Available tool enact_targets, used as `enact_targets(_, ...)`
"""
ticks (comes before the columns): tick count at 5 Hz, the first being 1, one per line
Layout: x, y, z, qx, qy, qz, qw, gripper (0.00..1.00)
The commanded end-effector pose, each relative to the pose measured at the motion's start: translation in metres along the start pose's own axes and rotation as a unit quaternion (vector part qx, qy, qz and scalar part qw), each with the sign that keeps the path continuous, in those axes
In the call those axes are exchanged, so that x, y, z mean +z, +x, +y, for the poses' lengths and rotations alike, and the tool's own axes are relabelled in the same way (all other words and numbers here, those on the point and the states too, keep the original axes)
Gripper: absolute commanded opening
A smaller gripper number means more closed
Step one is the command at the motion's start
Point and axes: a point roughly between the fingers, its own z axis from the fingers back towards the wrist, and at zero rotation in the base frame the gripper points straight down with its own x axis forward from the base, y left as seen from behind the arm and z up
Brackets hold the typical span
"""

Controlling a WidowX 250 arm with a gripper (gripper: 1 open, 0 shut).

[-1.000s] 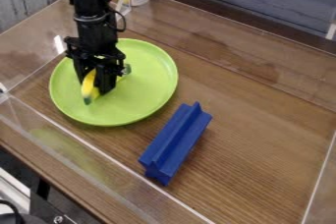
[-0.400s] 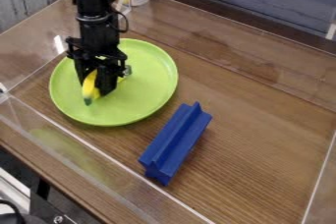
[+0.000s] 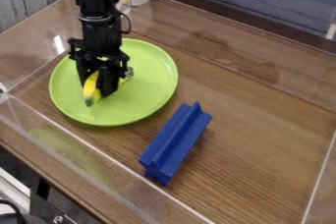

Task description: Remove the banana from inside the green plate and put it on the table

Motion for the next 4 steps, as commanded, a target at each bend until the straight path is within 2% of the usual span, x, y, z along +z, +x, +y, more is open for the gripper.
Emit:
enact_targets(1,-0.0001,0.0006,-0.0056,-0.010,0.000,0.004,0.9999,0.00)
enact_targets(4,-0.0014,-0.0013,-0.0103,-0.017,-0.005,0.015,0.9997,0.00)
